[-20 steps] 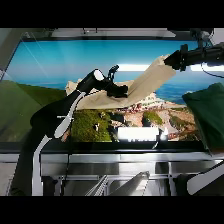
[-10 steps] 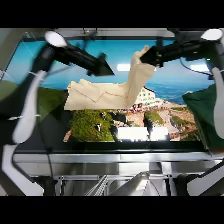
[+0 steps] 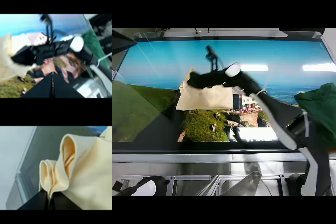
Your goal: Fold the shirts.
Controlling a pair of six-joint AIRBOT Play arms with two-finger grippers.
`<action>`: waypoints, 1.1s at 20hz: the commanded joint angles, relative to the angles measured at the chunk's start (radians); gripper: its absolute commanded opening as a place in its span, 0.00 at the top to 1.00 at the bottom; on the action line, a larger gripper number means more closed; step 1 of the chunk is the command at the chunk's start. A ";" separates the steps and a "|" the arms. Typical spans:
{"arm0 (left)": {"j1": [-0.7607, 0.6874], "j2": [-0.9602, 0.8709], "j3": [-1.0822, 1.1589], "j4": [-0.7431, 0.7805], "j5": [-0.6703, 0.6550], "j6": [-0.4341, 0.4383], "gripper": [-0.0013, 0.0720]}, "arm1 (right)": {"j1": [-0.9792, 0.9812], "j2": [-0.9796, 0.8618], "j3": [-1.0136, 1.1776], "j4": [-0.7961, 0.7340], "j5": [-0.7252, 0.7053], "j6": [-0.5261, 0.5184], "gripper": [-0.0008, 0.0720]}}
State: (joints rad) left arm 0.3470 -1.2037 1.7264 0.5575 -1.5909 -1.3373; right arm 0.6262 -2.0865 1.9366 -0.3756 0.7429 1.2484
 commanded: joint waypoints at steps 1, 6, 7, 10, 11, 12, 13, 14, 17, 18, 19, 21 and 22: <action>0.136 0.134 -0.148 -0.002 0.069 0.083 0.96 | 0.164 -0.124 0.001 0.042 -0.342 -0.007 0.51; 0.132 0.149 -0.277 -0.004 0.086 0.114 0.96 | 0.182 -0.084 0.039 0.107 -0.383 -0.082 0.07; 0.111 0.135 -0.278 -0.005 0.080 0.114 0.96 | 0.160 -0.047 0.041 0.107 -0.339 -0.131 0.41; 0.051 0.100 -0.278 -0.010 0.072 0.115 0.96 | 0.039 0.077 0.041 0.051 -0.160 -0.162 0.96; 0.039 0.094 -0.278 -0.010 0.061 0.114 0.96 | -0.009 0.113 0.041 0.006 -0.091 -0.133 0.96; 0.028 0.091 -0.278 -0.009 0.052 0.117 0.96 | -0.066 0.148 0.041 -0.058 -0.011 -0.058 0.96; 0.023 0.091 -0.278 -0.006 0.041 0.127 0.96 | -0.123 0.176 0.041 -0.126 0.076 0.029 0.96; 0.024 0.095 -0.278 -0.003 0.028 0.135 0.96 | -0.180 0.199 0.041 -0.196 0.166 0.097 0.96; 0.059 0.120 -0.278 0.000 0.005 0.144 0.96 | -0.330 0.222 0.039 -0.386 0.443 0.175 0.95; 0.072 0.130 -0.278 0.001 0.006 0.144 0.96 | -0.360 0.214 0.032 -0.439 0.513 0.204 0.78; 0.085 0.140 -0.278 0.001 0.008 0.144 0.96 | -0.381 0.200 0.023 -0.498 0.557 0.232 0.21; 0.094 0.153 -0.278 0.001 0.019 0.144 0.96 | -0.399 0.156 0.011 -0.604 0.585 0.272 0.03; 0.094 0.156 -0.278 0.001 0.021 0.144 0.96 | -0.402 0.126 0.010 -0.616 0.581 0.271 0.03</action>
State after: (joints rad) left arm 0.4282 -1.0634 1.4487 0.5568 -1.5734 -1.1954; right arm 0.2707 -1.9167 1.9572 -0.8394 1.2057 1.4525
